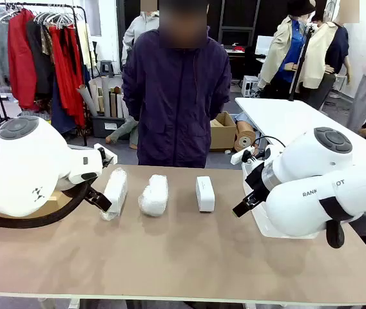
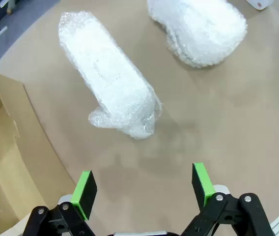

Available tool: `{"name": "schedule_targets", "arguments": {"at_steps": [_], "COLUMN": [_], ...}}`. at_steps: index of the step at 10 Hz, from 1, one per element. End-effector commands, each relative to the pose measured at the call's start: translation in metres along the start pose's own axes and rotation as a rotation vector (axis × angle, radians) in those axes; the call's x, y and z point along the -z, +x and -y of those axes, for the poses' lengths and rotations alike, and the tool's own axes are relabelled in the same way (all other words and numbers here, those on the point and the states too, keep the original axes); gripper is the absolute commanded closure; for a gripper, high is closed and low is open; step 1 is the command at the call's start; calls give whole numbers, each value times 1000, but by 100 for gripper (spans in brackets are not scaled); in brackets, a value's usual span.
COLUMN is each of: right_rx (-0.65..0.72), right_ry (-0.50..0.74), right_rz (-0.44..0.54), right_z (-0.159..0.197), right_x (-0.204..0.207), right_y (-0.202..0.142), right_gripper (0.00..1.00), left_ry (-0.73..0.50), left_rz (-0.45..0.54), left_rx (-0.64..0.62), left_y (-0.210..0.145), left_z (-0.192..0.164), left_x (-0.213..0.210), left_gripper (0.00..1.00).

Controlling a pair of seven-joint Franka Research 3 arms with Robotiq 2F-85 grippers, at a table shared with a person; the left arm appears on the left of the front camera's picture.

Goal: Separate and place wrapped and unwrapped clocks.
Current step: Pick up the Digital clock indicated by the person.

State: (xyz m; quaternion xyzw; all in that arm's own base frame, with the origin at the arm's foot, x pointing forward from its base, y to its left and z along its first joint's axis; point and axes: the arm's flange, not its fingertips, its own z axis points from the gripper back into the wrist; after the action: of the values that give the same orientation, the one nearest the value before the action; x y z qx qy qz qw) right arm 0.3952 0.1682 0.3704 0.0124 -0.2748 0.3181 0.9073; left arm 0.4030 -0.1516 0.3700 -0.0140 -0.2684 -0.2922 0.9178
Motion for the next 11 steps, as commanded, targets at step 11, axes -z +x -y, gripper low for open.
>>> {"name": "schedule_targets", "arguments": {"at_steps": [11], "right_rx": [0], "right_ry": [0], "right_rz": [0], "right_z": [0], "right_x": [0], "right_y": [0], "right_gripper": [0], "left_ry": [0], "left_rz": [0], "left_rx": [0], "left_y": [0], "left_z": [0], "left_x": [0], "left_gripper": [0]}}
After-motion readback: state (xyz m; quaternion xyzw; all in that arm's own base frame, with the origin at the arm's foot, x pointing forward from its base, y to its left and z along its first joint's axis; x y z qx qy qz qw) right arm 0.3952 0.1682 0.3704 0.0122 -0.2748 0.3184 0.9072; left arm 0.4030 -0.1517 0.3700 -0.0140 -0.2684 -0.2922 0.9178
